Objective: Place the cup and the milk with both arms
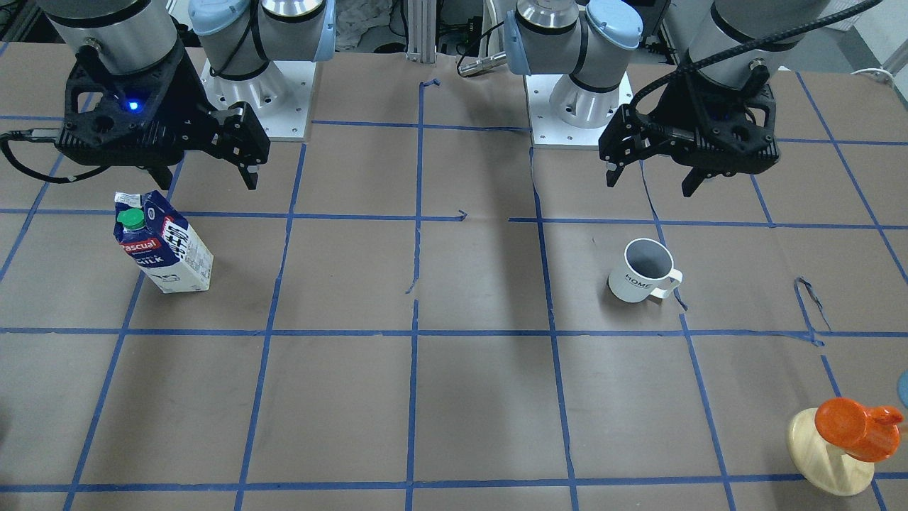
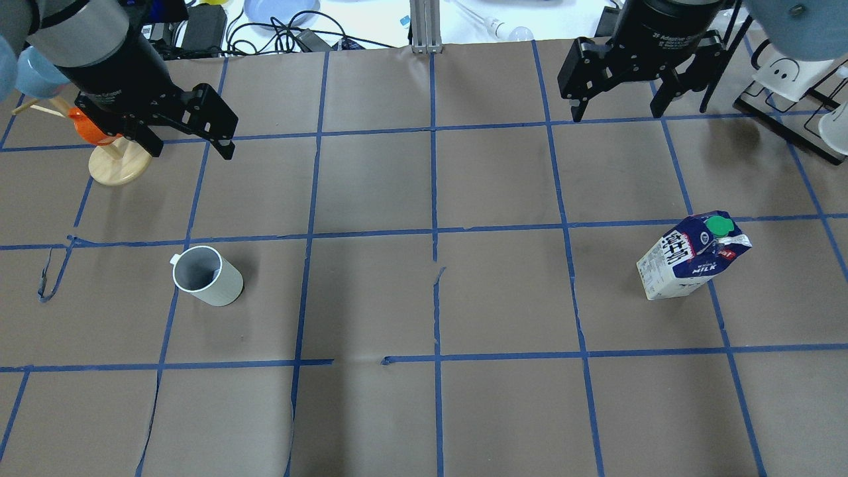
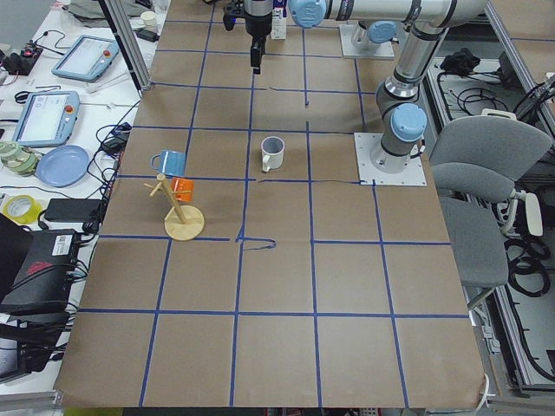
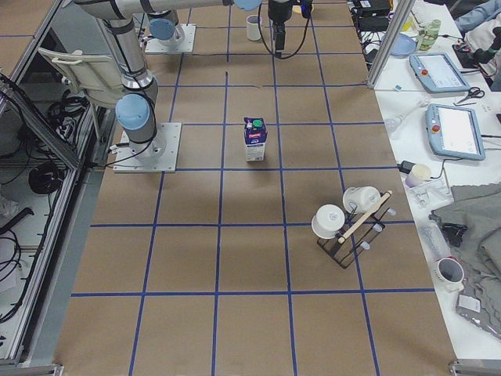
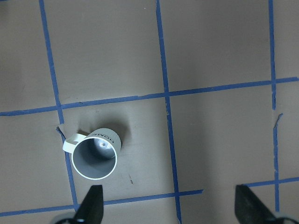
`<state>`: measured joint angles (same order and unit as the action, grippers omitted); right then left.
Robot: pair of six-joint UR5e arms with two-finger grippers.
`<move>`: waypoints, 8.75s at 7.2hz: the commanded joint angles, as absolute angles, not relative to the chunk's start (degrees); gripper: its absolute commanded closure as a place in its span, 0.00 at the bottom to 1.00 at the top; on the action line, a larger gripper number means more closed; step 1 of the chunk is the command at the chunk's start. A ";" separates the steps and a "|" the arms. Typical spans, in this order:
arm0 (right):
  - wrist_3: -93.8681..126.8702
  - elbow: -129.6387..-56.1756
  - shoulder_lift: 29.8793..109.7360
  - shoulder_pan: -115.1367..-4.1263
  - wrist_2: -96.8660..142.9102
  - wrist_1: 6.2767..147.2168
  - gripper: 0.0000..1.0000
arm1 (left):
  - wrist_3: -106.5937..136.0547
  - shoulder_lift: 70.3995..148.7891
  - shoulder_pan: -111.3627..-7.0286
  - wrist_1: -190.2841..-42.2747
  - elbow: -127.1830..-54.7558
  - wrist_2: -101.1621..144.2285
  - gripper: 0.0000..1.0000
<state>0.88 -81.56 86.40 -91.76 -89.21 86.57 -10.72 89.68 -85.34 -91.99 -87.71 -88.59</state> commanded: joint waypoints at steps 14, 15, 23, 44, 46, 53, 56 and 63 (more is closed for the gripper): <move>0.88 -81.74 86.31 -91.76 -89.21 86.66 0.00 | -10.02 90.09 -80.97 -92.03 -91.12 -91.47 0.00; 0.88 -81.74 86.31 -91.76 -89.21 86.66 0.00 | -6.71 90.09 -77.29 -91.59 -93.49 -94.02 0.00; 0.88 -81.91 86.40 -91.76 -89.12 86.66 0.00 | 1.31 93.86 -69.79 -72.71 -113.36 -93.96 0.00; 0.44 -82.09 86.13 -91.67 -89.12 86.75 0.00 | 37.40 104.58 -83.73 -72.16 -95.29 -84.20 1.00; 0.44 -82.09 86.13 -91.58 -89.12 86.75 0.00 | 46.36 107.65 -90.06 -70.67 -93.08 -83.94 1.00; 0.70 -82.09 86.04 -91.67 -89.03 86.66 0.00 | 68.01 115.40 -103.96 -60.03 -93.08 -78.58 1.00; -0.08 -82.18 85.87 -91.67 -89.12 86.84 0.00 | 68.65 116.63 -105.73 -59.85 -93.69 -78.84 0.98; -4.57 -83.48 85.61 -90.80 -89.30 86.92 0.00 | 55.35 113.04 -102.07 -64.21 -90.81 -79.01 0.00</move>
<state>-3.82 -82.58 85.70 -91.32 -89.16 86.94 61.38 114.27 -104.14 -61.51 -92.16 -78.93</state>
